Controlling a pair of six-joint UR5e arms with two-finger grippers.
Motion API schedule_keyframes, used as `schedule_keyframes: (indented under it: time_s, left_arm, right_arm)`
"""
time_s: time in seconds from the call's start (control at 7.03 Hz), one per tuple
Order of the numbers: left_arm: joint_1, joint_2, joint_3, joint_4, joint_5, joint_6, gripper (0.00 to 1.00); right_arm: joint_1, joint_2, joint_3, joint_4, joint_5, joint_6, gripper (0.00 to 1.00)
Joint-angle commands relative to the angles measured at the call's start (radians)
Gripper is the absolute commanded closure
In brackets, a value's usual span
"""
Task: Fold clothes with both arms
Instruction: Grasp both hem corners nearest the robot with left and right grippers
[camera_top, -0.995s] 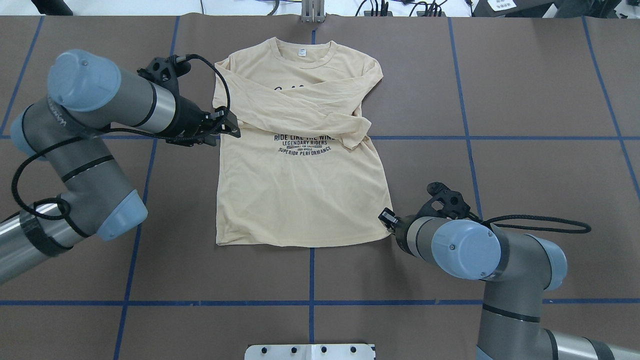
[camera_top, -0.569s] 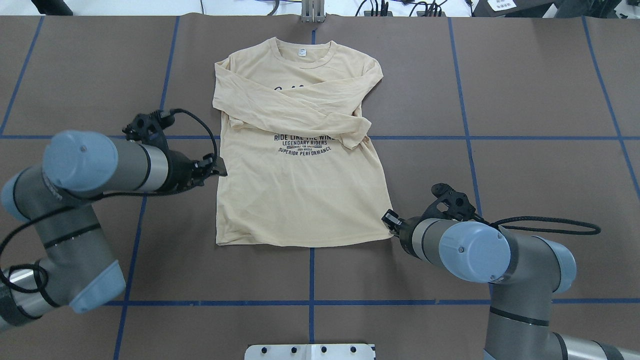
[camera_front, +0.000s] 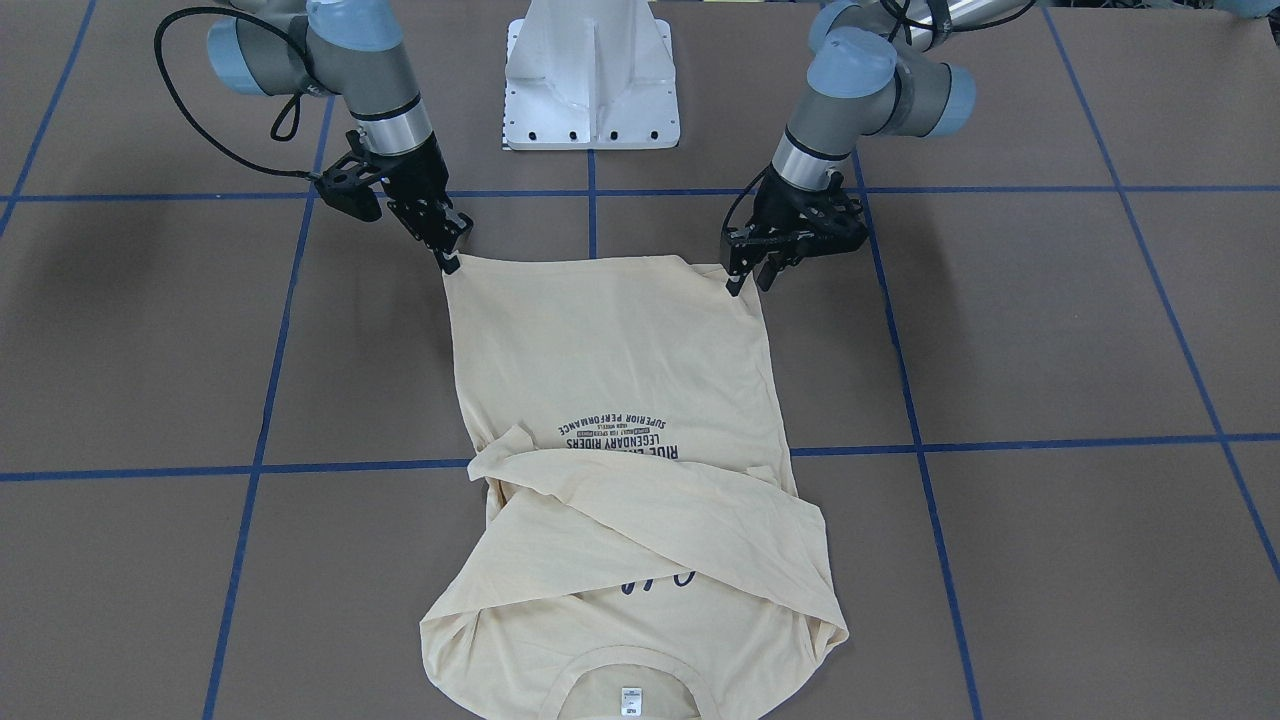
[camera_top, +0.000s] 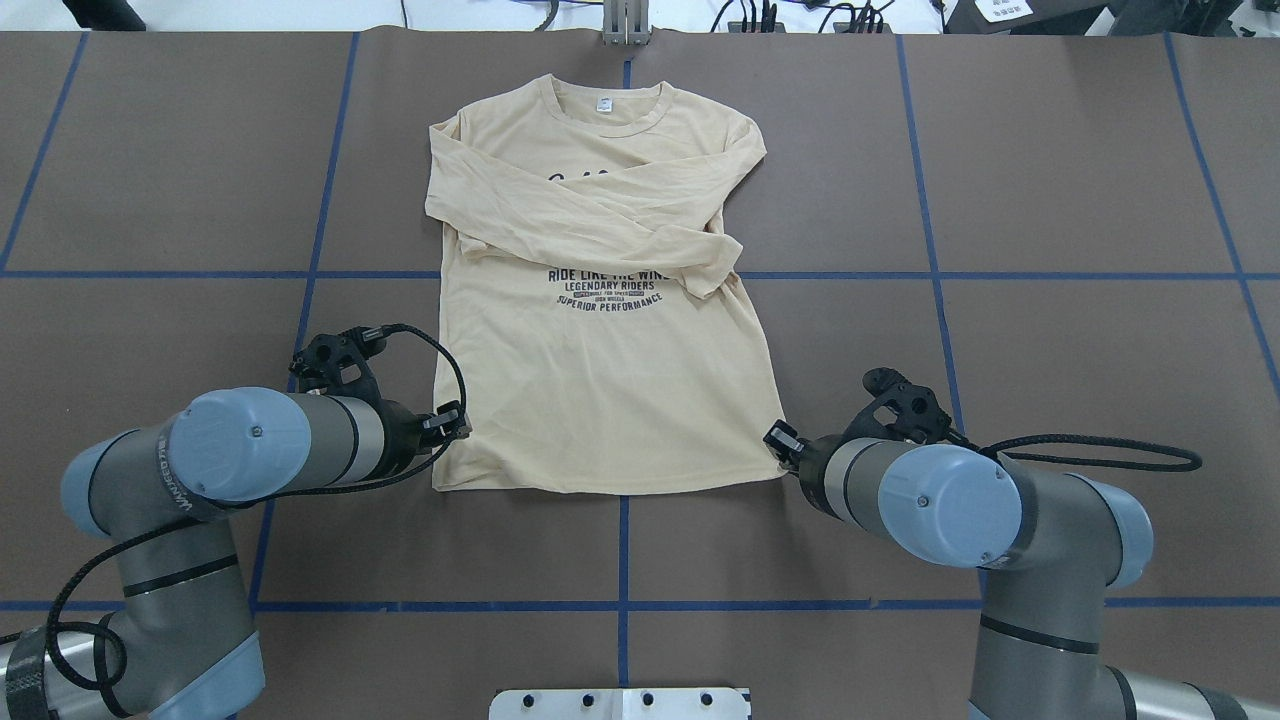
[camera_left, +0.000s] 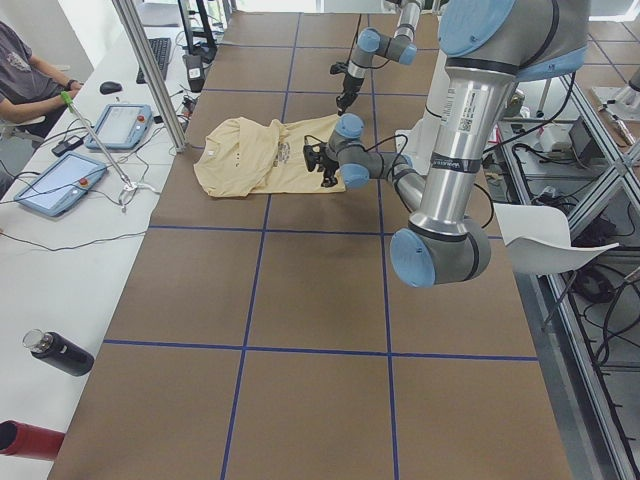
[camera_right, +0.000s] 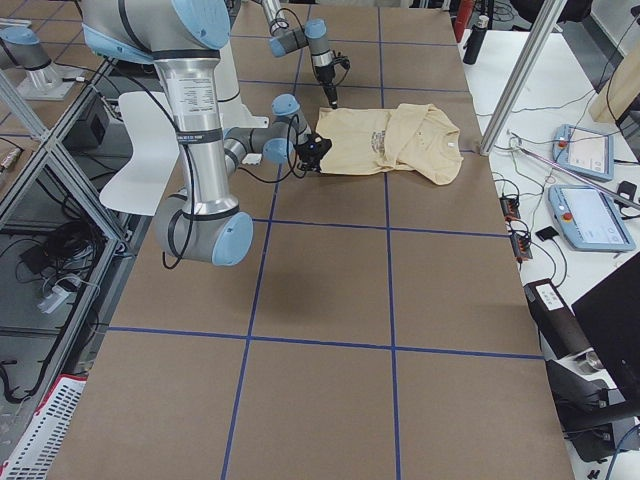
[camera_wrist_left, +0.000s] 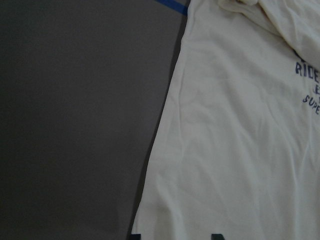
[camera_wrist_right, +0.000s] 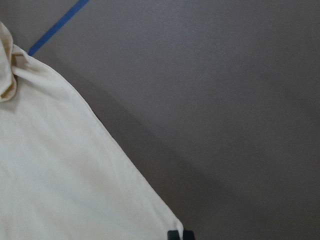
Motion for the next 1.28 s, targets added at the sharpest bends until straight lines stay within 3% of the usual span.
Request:
schedule_keyframes:
  time_s: [0.0,0.85,1.0,1.14]
  left_arm:
    - [0.014,-0.001,-0.022,0.072,-0.004,-0.003,0.48]
    - [0.047,0.000,-0.030,0.095,-0.008,-0.042,0.53]
    - [0.049,0.000,-0.030,0.094,-0.008,-0.064,0.66]
    - [0.049,0.000,-0.036,0.094,-0.009,-0.075,0.97]
  right_arm:
    - [-0.002,0.000,-0.001,0.000,0.000,0.000,1.00]
    - [-0.013,0.005,-0.007,0.000,-0.002,0.003,1.00]
    - [-0.013,0.005,-0.007,0.000,-0.002,0.003,1.00]
    - [-0.013,0.006,-0.007,0.000,-0.002,0.003,1.00]
